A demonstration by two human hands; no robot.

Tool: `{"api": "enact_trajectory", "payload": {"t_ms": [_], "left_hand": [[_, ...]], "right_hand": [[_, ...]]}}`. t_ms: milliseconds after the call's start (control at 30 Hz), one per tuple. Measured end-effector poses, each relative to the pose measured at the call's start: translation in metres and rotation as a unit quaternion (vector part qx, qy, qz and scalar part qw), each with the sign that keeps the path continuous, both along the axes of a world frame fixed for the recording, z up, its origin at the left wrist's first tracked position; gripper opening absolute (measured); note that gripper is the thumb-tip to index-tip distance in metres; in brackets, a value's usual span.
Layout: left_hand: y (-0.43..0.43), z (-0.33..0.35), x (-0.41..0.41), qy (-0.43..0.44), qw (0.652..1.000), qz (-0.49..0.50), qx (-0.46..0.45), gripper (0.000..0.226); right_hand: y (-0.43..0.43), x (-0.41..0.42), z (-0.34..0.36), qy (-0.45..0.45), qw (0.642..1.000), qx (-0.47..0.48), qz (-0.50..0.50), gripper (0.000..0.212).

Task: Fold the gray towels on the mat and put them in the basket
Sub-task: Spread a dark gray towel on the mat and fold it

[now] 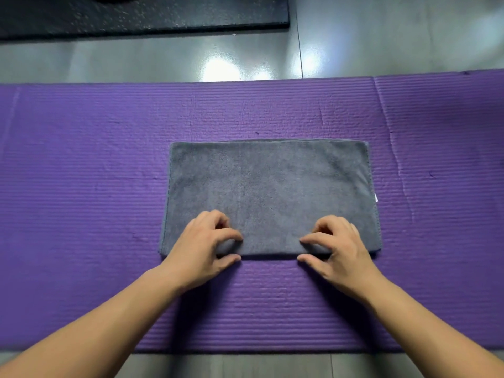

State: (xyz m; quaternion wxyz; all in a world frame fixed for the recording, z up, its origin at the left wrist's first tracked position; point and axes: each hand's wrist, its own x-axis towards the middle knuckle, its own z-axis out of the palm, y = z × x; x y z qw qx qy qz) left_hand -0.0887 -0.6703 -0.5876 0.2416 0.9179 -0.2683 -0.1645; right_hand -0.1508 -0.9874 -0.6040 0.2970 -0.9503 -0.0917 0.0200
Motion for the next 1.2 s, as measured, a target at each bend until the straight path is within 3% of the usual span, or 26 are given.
{"api": "enact_trajectory", "payload": {"t_ms": [467,667,767,867,1033,1200], "left_hand": [[-0.004,0.004,-0.004,0.024,0.999,0.047,-0.01,0.047],[-0.001,0.011,0.006,0.049,0.996,0.06,-0.047,0.028],[0.0,0.025,0.024,0.116,0.988,0.067,-0.074,0.005],[0.003,0.048,0.054,0.177,0.978,0.089,-0.063,0.006],[-0.011,0.077,0.119,0.076,0.994,0.062,0.053,0.019],[-0.033,0.066,0.172,-0.002,0.983,0.091,0.157,0.018]], "right_hand": [[-0.006,0.005,0.01,-0.024,1.0,-0.014,0.008,0.027],[-0.013,0.026,0.033,0.064,0.997,0.04,0.016,0.022],[-0.014,0.041,0.047,0.097,0.993,0.064,0.007,0.012],[-0.019,0.064,0.058,0.154,0.985,0.078,-0.011,0.013],[-0.024,0.127,0.083,0.167,0.984,0.059,0.006,0.016],[-0.028,0.196,0.09,0.159,0.987,-0.023,0.013,0.015]]}}
